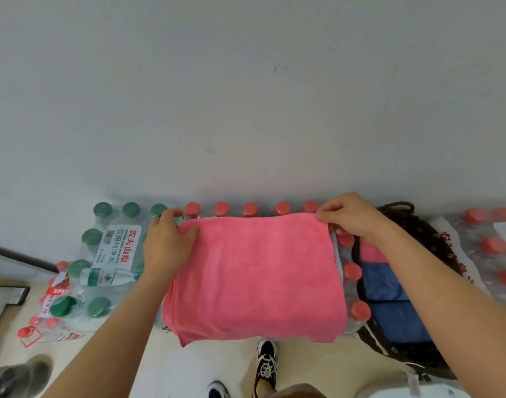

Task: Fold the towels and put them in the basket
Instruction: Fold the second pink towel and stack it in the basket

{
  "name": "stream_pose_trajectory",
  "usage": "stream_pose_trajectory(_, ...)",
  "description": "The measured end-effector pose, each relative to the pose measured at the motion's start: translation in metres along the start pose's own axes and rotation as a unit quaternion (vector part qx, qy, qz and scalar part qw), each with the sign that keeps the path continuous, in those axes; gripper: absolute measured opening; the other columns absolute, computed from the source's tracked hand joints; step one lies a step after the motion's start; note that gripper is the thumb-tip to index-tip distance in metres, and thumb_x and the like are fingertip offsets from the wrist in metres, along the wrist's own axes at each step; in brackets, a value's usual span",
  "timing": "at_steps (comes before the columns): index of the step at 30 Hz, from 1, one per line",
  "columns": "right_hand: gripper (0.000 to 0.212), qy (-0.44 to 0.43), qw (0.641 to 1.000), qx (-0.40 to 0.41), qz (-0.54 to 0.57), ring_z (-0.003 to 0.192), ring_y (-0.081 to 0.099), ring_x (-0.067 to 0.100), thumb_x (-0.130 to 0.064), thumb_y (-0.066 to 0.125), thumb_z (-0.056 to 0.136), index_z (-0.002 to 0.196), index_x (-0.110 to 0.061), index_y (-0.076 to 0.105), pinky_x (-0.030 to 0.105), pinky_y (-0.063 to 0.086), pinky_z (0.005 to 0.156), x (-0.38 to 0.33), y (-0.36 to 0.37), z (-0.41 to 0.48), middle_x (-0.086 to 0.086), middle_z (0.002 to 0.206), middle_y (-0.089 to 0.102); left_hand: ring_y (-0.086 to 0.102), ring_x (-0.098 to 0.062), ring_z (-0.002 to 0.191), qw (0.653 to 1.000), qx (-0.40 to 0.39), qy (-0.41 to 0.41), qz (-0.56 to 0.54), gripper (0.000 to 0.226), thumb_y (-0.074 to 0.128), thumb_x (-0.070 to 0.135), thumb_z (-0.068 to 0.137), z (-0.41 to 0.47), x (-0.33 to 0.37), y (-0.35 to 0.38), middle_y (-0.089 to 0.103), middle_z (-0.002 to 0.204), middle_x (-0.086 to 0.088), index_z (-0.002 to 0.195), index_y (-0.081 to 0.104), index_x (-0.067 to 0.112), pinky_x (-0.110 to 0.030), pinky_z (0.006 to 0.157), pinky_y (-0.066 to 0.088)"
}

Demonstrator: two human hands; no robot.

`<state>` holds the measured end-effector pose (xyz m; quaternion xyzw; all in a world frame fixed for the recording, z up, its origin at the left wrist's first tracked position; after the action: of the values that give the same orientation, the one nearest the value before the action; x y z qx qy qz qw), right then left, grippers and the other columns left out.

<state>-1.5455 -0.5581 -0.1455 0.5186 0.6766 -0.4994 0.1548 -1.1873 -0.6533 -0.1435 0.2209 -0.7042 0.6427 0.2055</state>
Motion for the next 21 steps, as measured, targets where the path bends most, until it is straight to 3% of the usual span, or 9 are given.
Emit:
stream_pose_trajectory(4, 0.012, -0.047, 0.996, 0.052, -0.053, 0.06, 0.058, 0.007, -0.008, 0.069, 0.084, 0.077, -0.017, 0.071, 0.012, 0.046, 0.048, -0.003, -0.003, 0.001, 0.001, 0.073, 0.069, 0.061, -0.024, 0.088, 0.999, -0.002, -0.005, -0.042, 0.042, 0.07, 0.026, 0.081, -0.007, 0.001, -0.008, 0.062, 0.08, 0.002, 0.119, 0.056, 0.016, -0.036, 0.078, 0.047)
stream_pose_trajectory(6, 0.01, -0.066, 0.99, 0.089, -0.089, 0.065, 0.057, 0.007, -0.011, 0.069, 0.083, 0.079, -0.02, 0.068, 0.021, 0.049, 0.06, -0.005, -0.005, -0.002, 0.0, 0.078, 0.067, 0.061, -0.018, 0.08, 0.998, -0.007, -0.013, -0.064, 0.042, 0.071, 0.024, 0.08, -0.011, 0.002, -0.012, 0.061, 0.073, 0.007, 0.119, 0.056, 0.017, -0.031, 0.073, 0.044)
stream_pose_trajectory(7, 0.005, -0.076, 0.985, 0.108, -0.107, 0.069, 0.058, 0.01, -0.015, 0.07, 0.083, 0.086, -0.018, 0.067, 0.027, 0.048, 0.067, -0.006, -0.006, -0.007, 0.001, 0.082, 0.066, 0.06, -0.014, 0.077, 0.997, -0.009, -0.018, -0.078, 0.043, 0.071, 0.023, 0.08, -0.012, 0.002, -0.015, 0.061, 0.073, 0.008, 0.12, 0.056, 0.018, -0.029, 0.071, 0.042)
stream_pose_trajectory(11, 0.032, -0.099, 0.967, 0.191, -0.139, 0.092, 0.058, 0.027, -0.019, 0.067, 0.086, 0.115, -0.01, 0.061, 0.035, 0.045, 0.079, -0.006, -0.003, -0.047, 0.009, 0.096, 0.064, 0.061, -0.007, 0.077, 0.987, -0.043, -0.045, -0.148, 0.052, 0.075, 0.025, 0.078, -0.022, -0.006, -0.018, 0.066, 0.081, 0.005, 0.124, 0.052, 0.02, -0.024, 0.068, 0.046)
stream_pose_trajectory(14, 0.03, -0.062, 0.974, 0.187, -0.111, 0.085, 0.058, 0.023, -0.011, 0.063, 0.086, 0.116, -0.014, 0.06, 0.029, 0.041, 0.07, 0.011, 0.015, -0.088, 0.003, 0.092, 0.062, 0.066, -0.013, 0.083, 0.98, -0.083, -0.062, -0.171, 0.053, 0.077, 0.023, 0.078, -0.04, -0.019, -0.018, 0.07, 0.086, 0.001, 0.124, 0.051, 0.023, -0.033, 0.078, 0.052)
stream_pose_trajectory(16, 0.028, -0.032, 0.977, 0.191, -0.086, 0.08, 0.057, 0.017, -0.008, 0.062, 0.086, 0.113, -0.016, 0.061, 0.025, 0.038, 0.066, 0.023, 0.029, -0.11, 0.001, 0.094, 0.062, 0.067, -0.017, 0.081, 0.97, -0.116, -0.075, -0.2, 0.049, 0.076, 0.018, 0.079, -0.056, -0.027, -0.018, 0.071, 0.086, -0.002, 0.121, 0.052, 0.024, -0.032, 0.074, 0.054)
stream_pose_trajectory(21, 0.028, 0.002, 0.968, 0.234, -0.091, 0.083, 0.059, 0.02, -0.009, 0.06, 0.085, 0.111, -0.018, 0.06, 0.038, 0.05, 0.074, 0.041, 0.047, -0.141, 0.0, 0.093, 0.063, 0.069, -0.019, 0.08, 0.97, -0.148, -0.071, -0.18, 0.034, 0.076, 0.015, 0.078, -0.086, -0.044, -0.018, 0.073, 0.082, 0.001, 0.108, 0.063, 0.025, -0.03, 0.069, 0.054)
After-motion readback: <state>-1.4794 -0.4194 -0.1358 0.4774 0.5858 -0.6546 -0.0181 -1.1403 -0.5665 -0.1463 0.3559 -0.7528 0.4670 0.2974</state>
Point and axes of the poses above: each hand's wrist, its own z-axis towards the middle knuckle, its own y-axis out of the palm, x = y × z, the point moved 9 cm from there along z, towards the middle knuckle
